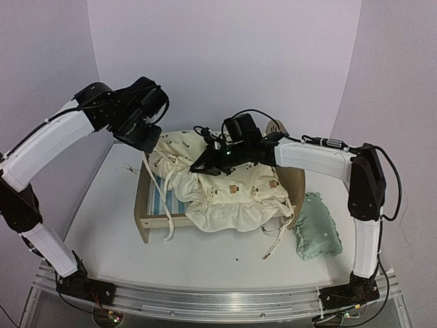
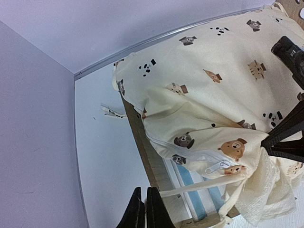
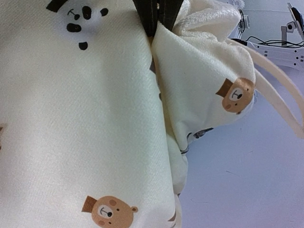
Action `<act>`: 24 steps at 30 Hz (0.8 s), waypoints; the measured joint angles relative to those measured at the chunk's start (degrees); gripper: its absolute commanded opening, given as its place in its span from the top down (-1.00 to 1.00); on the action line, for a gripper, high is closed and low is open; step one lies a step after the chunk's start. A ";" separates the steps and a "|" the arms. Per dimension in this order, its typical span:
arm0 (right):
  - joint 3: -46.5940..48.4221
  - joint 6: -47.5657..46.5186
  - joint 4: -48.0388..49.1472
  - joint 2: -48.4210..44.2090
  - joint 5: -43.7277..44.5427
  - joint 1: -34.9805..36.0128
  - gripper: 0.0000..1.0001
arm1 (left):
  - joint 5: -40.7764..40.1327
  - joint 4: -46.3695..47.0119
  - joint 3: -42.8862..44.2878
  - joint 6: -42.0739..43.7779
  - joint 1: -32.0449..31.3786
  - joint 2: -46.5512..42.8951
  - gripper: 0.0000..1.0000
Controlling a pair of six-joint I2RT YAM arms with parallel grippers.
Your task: Set up the pet bed
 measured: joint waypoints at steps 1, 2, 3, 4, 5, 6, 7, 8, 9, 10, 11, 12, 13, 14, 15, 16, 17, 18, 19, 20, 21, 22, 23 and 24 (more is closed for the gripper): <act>-0.22 -0.18 -0.02 0.00 0.04 -0.04 1.00 | -0.39 0.15 0.12 0.51 0.01 -0.22 0.98; -0.51 -0.37 -0.05 0.00 0.12 -0.08 1.00 | -1.07 0.32 -0.09 0.94 0.01 -0.39 1.00; -0.73 -0.52 -0.12 0.01 0.13 -0.16 1.00 | -1.76 0.69 -0.63 1.58 0.01 -0.54 1.00; -0.78 -0.66 -0.29 0.04 0.16 -0.21 1.00 | -2.67 1.01 -1.47 2.14 0.01 -0.70 1.00; -0.78 -0.73 -0.32 0.05 0.16 -0.26 1.00 | -3.38 1.02 -2.33 2.68 0.01 -0.69 1.00; -0.78 -0.80 -0.32 0.06 0.14 -0.31 1.00 | -4.14 1.10 -3.23 3.19 0.01 -0.68 1.00; -0.78 -0.87 -0.32 0.05 0.14 -0.35 1.00 | -4.67 1.15 -4.20 3.49 0.01 -0.65 1.00; -0.78 -0.94 -0.32 0.04 0.14 -0.38 1.00 | -5.20 1.12 -5.03 3.56 0.01 -0.64 1.00; -0.78 -1.00 -0.33 0.06 0.14 -0.38 1.00 | -5.55 1.12 -5.60 3.56 0.01 -0.64 1.00; -0.78 -1.04 -0.33 0.07 0.14 -0.39 1.00 | -5.77 1.12 -6.10 3.49 0.01 -0.64 1.00; -0.78 -1.06 -0.32 0.07 0.14 -0.40 1.00 | -5.91 1.12 -6.56 3.32 0.01 -0.64 0.96; -0.78 -1.07 -0.32 0.07 0.11 -0.40 1.00 | -5.97 1.07 -6.93 2.85 0.01 -0.64 0.89; -0.78 -1.06 -0.32 0.08 0.07 -0.40 1.00 | -5.82 0.95 -7.28 2.01 0.01 -0.64 0.77; -0.78 -1.05 -0.32 0.10 0.01 -0.40 1.00 | -5.50 0.87 -7.62 1.14 0.01 -0.64 0.64; -0.78 -1.05 -0.32 0.13 -0.06 -0.40 1.00 | -5.15 0.84 -7.94 0.38 0.01 -0.64 0.44; -0.78 -1.03 -0.32 0.15 -0.12 -0.40 1.00 | -4.40 1.03 -8.49 -0.11 0.01 -0.64 0.32; -0.78 -1.03 -0.32 0.19 -0.17 -0.40 1.00 | -2.84 2.13 -9.78 -1.33 0.01 -1.00 0.19; -0.76 -1.03 -0.30 0.22 -0.25 -0.40 1.00 | -1.05 3.00 -11.43 -1.79 0.01 -1.40 0.10; -0.77 -1.03 -0.30 0.31 -0.34 -0.40 1.00 | 1.00 4.33 -13.55 -2.49 0.01 -2.00 0.03; -0.76 -1.01 -0.30 0.43 -0.44 -0.40 1.00 | 3.23 5.32 -15.89 -2.94 0.01 -2.60 -0.03; -0.76 -1.01 -0.30 0.58 -0.54 -0.40 1.00 | 5.07 6.05 -17.91 -2.97 0.01 -3.09 -0.06; -0.76 -1.01 -0.30 0.74 -0.61 -0.40 1.00 | 6.87 6.90 -19.75 -3.09 0.01 -3.54 -0.06; -0.76 -1.01 -0.31 0.93 -0.69 -0.40 1.00 | 8.74 7.78 -21.59 -3.12 0.01 -4.05 -0.07; -0.76 -1.01 -0.32 1.07 -0.76 -0.40 1.00 | 10.52 8.57 -23.26 -3.14 0.01 -4.50 -0.07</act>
